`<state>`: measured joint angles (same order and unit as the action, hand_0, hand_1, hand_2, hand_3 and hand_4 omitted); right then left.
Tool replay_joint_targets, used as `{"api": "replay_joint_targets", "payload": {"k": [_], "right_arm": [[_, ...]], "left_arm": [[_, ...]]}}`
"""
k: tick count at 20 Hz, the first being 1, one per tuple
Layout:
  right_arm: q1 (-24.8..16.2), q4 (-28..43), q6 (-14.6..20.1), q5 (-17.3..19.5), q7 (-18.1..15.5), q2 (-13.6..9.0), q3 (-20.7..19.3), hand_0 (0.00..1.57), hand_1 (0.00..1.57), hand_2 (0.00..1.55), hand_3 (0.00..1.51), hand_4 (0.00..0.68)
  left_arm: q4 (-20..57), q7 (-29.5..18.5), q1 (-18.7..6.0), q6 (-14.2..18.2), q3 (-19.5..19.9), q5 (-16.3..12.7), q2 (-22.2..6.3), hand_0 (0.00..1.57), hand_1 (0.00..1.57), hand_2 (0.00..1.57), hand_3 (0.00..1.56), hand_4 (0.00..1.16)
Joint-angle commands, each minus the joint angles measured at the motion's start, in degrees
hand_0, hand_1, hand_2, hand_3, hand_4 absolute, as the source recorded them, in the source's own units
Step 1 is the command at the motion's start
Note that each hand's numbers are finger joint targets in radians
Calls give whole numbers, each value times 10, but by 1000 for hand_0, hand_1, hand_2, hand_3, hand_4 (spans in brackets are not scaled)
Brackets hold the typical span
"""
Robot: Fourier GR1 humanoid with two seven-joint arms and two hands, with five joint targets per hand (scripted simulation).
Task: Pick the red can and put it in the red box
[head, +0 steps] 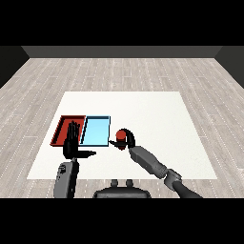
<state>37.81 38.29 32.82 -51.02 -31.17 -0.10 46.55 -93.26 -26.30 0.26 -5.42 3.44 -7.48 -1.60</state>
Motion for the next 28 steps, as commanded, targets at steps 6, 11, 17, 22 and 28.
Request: {"api": "replay_joint_targets", "payload": {"k": [6,11,17,22,28], "right_arm": [[-1,32,35,57,6,1,-28,1529,1529,1470,1395,580],[-9,96,90,77,12,1,-21,1544,1544,1468,1381,586],[-37,224,115,146,47,-39,-44,1515,1515,1460,1383,608],[-40,333,120,167,63,-86,-57,1514,1514,1469,1408,641],[-39,346,58,188,78,-111,-116,1485,1485,1441,1398,631]], "left_arm": [[22,-21,7,-13,6,-10,-4,0,0,0,0,0],[53,-33,-13,-19,15,-12,-10,0,0,0,0,0],[35,4,-29,1,-1,8,-8,0,0,0,0,0],[-10,44,-28,-5,-49,18,7,0,0,0,0,0],[-65,131,-28,45,-126,57,16,0,0,0,0,0]]}}
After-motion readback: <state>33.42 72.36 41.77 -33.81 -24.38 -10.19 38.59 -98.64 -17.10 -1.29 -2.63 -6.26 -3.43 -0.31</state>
